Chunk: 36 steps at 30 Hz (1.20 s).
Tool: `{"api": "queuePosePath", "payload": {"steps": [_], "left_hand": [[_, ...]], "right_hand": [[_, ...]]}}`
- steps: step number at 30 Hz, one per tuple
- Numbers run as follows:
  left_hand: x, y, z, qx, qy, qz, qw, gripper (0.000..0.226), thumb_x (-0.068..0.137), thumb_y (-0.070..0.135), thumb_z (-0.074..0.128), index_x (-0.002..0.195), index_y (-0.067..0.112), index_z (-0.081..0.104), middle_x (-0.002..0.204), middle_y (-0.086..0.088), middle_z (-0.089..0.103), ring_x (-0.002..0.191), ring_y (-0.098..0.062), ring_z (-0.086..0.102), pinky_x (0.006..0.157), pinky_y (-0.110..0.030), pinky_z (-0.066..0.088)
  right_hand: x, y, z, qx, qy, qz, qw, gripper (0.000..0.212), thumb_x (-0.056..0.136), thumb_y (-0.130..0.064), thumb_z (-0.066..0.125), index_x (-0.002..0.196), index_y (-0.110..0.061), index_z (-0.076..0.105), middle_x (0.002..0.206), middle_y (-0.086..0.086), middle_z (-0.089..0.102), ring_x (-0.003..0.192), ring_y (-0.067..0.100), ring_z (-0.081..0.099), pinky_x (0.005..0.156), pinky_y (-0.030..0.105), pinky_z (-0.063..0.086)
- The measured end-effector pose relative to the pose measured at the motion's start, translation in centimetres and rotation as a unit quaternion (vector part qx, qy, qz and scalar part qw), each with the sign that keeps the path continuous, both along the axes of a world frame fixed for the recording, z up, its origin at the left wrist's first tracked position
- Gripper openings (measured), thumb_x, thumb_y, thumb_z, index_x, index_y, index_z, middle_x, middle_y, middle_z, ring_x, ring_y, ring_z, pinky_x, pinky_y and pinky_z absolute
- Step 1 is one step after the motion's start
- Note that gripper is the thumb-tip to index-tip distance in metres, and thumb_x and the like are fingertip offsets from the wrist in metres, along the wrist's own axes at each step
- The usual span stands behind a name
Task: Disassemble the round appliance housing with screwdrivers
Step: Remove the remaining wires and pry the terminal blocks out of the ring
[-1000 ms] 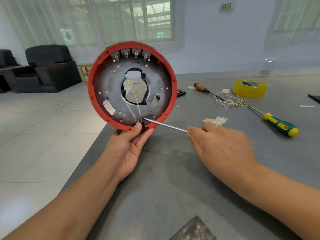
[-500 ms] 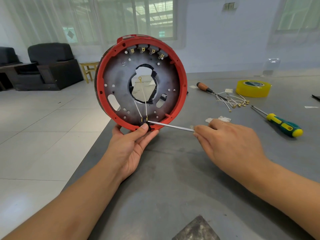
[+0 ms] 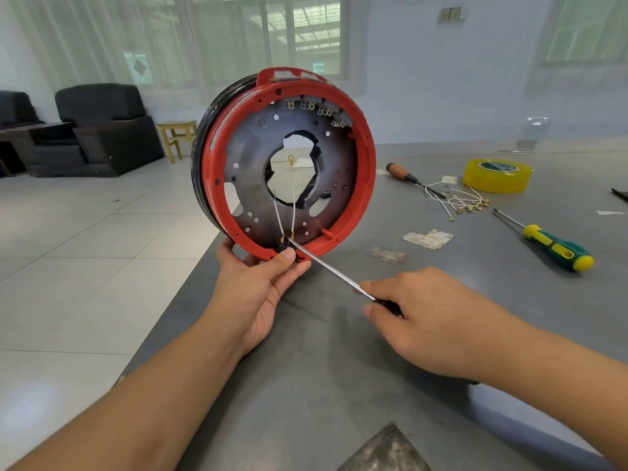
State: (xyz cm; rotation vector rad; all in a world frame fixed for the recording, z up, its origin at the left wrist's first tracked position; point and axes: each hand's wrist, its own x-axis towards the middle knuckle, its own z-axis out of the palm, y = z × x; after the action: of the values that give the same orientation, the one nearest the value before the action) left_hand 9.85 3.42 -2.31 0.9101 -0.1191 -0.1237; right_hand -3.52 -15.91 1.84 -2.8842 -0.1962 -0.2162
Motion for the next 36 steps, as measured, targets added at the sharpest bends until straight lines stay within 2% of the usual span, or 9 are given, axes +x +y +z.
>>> {"api": "queuePosePath", "payload": {"steps": [3,5,7,10,19,24,28,32,36], "left_hand": [[0.0,0.0,0.0,0.003,0.000,0.003,1.000,0.077,0.088,-0.023,0.066,0.143,0.024,0.041,0.132,-0.029,0.063,0.106,-0.036,0.077,0.079,-0.046,0.066],[0.1,0.0,0.0,0.000,0.002,0.004,1.000,0.077,0.088,-0.023,0.066,0.143,0.024,0.041,0.131,-0.029,0.064,0.105,-0.037,0.077,0.078,-0.046,0.066],[0.1,0.1,0.0,-0.002,0.004,0.003,1.000,0.076,0.088,-0.022,0.066,0.142,0.024,0.042,0.129,-0.028,0.065,0.103,-0.037,0.078,0.078,-0.046,0.066],[0.1,0.0,-0.1,0.000,0.003,0.005,1.000,0.074,0.088,-0.022,0.067,0.142,0.023,0.042,0.125,-0.026,0.066,0.102,-0.036,0.078,0.077,-0.045,0.066],[0.1,-0.1,0.1,0.000,0.008,0.018,1.000,0.074,0.088,-0.021,0.067,0.144,0.020,0.041,0.125,-0.025,0.067,0.098,-0.033,0.079,0.074,-0.041,0.066],[0.0,-0.2,0.2,0.001,0.005,0.022,1.000,0.075,0.090,-0.020,0.066,0.146,0.021,0.040,0.127,-0.025,0.067,0.099,-0.033,0.079,0.075,-0.040,0.066],[-0.1,-0.1,0.2,0.010,0.003,0.023,1.000,0.073,0.090,-0.020,0.066,0.146,0.019,0.041,0.129,-0.027,0.066,0.098,-0.032,0.080,0.076,-0.041,0.066],[0.0,-0.1,0.1,0.012,0.001,0.025,1.000,0.071,0.090,-0.019,0.067,0.145,0.018,0.042,0.125,-0.025,0.069,0.097,-0.031,0.080,0.075,-0.039,0.066],[0.1,-0.1,-0.1,0.014,-0.001,0.028,1.000,0.072,0.089,-0.019,0.068,0.145,0.019,0.043,0.124,-0.025,0.068,0.098,-0.031,0.080,0.075,-0.039,0.066]], "right_hand": [[0.1,0.2,-0.2,0.092,0.032,0.014,0.995,0.036,0.103,-0.044,0.041,0.098,-0.016,0.062,0.073,0.002,0.066,0.066,0.016,0.058,0.062,0.036,0.051],[0.5,0.1,-0.3,0.173,0.074,-0.005,0.982,0.033,0.102,-0.034,0.039,0.107,-0.017,0.067,0.077,-0.011,0.072,0.064,0.007,0.061,0.064,0.030,0.055],[0.8,0.0,-0.3,0.222,0.097,-0.016,0.970,0.034,0.100,-0.027,0.039,0.112,-0.031,0.070,0.078,-0.021,0.073,0.062,0.002,0.062,0.059,0.019,0.054],[0.8,0.1,-0.3,0.241,0.103,-0.020,0.965,0.037,0.099,-0.027,0.042,0.097,-0.050,0.071,0.073,-0.023,0.072,0.058,0.002,0.064,0.056,0.013,0.052],[0.4,0.4,-0.3,0.179,0.075,0.002,0.981,0.031,0.106,-0.040,0.047,0.117,-0.018,0.065,0.080,-0.020,0.071,0.065,0.003,0.066,0.067,0.025,0.054],[0.0,0.5,-0.3,0.123,0.029,-0.002,0.992,0.033,0.105,-0.047,0.043,0.118,-0.022,0.061,0.080,-0.004,0.070,0.070,0.012,0.063,0.073,0.038,0.054],[-0.2,0.7,-0.3,0.103,0.012,-0.007,0.995,0.029,0.106,-0.047,0.041,0.105,-0.025,0.060,0.076,0.001,0.068,0.073,0.013,0.059,0.064,0.033,0.050],[-0.3,1.0,-0.6,0.099,-0.012,-0.020,0.995,0.035,0.106,-0.044,0.042,0.123,-0.018,0.059,0.065,0.000,0.060,0.081,0.006,0.055,0.070,0.028,0.043],[-0.5,1.4,-0.6,0.093,-0.012,-0.023,0.995,0.036,0.106,-0.044,0.040,0.123,-0.018,0.059,0.067,-0.001,0.060,0.082,0.007,0.054,0.071,0.029,0.044]]}}
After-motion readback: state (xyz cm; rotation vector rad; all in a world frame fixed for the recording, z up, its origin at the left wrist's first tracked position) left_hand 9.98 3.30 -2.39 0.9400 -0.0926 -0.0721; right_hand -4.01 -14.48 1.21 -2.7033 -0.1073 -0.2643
